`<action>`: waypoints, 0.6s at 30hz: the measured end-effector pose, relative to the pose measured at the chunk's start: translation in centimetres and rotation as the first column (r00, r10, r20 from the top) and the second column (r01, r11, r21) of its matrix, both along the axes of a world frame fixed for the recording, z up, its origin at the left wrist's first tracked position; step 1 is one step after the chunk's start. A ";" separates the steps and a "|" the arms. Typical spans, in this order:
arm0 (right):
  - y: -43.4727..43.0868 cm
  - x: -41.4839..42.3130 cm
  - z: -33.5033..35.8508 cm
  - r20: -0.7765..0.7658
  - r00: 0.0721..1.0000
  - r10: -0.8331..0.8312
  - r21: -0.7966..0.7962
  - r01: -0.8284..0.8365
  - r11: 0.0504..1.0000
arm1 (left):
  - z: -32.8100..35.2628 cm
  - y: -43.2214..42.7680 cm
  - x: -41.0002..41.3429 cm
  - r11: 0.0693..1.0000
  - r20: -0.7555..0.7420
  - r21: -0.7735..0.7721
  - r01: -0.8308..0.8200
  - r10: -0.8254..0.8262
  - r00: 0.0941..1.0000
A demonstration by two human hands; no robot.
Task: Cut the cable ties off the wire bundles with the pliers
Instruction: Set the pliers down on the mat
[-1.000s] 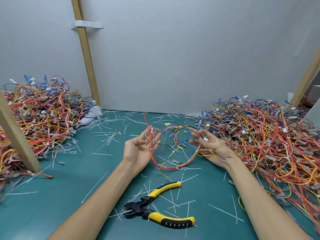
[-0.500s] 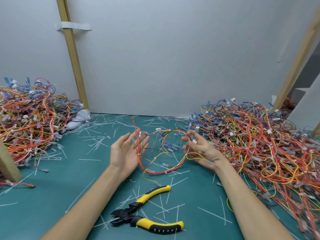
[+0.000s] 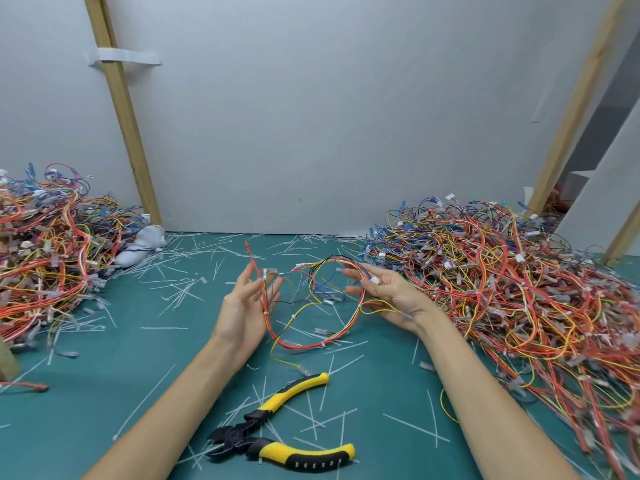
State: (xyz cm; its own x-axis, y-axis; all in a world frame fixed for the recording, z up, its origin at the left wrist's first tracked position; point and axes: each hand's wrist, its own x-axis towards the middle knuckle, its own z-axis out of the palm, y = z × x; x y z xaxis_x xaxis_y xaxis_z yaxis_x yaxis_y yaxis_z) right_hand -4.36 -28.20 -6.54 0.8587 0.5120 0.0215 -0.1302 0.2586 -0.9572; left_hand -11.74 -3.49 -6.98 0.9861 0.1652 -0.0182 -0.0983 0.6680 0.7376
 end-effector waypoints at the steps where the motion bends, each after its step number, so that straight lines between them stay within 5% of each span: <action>1: 0.0 -0.1 0.5 0.008 1.000 -0.011 0.017 0.011 1.000 | 0.0 -0.3 0.0 0.998 -0.005 0.056 -0.018 0.019 1.000; 4: 0.0 -0.3 2.4 0.044 0.997 -0.058 0.072 0.055 0.996 | 0.1 -1.4 0.0 0.964 -0.026 0.264 -0.033 0.041 0.999; 7: -0.8 -0.2 5.4 0.045 0.991 -0.126 0.176 0.116 0.978 | 0.5 -2.4 -0.3 0.833 -0.022 0.553 0.014 -0.002 1.000; 10: -2.4 0.1 9.2 0.073 0.968 -0.242 0.260 0.216 0.941 | 1.5 -3.7 -1.1 0.729 -0.019 0.675 0.113 -0.136 0.991; 14: -5.4 0.7 14.6 0.166 0.864 -0.475 0.330 0.406 0.852 | 3.4 -5.7 -0.6 0.732 -0.060 0.625 0.270 -0.299 0.952; 18: -8.0 1.5 18.6 0.353 0.584 -0.731 0.313 0.662 0.681 | 5.8 -8.8 2.4 0.819 -0.050 0.433 0.377 -0.396 0.917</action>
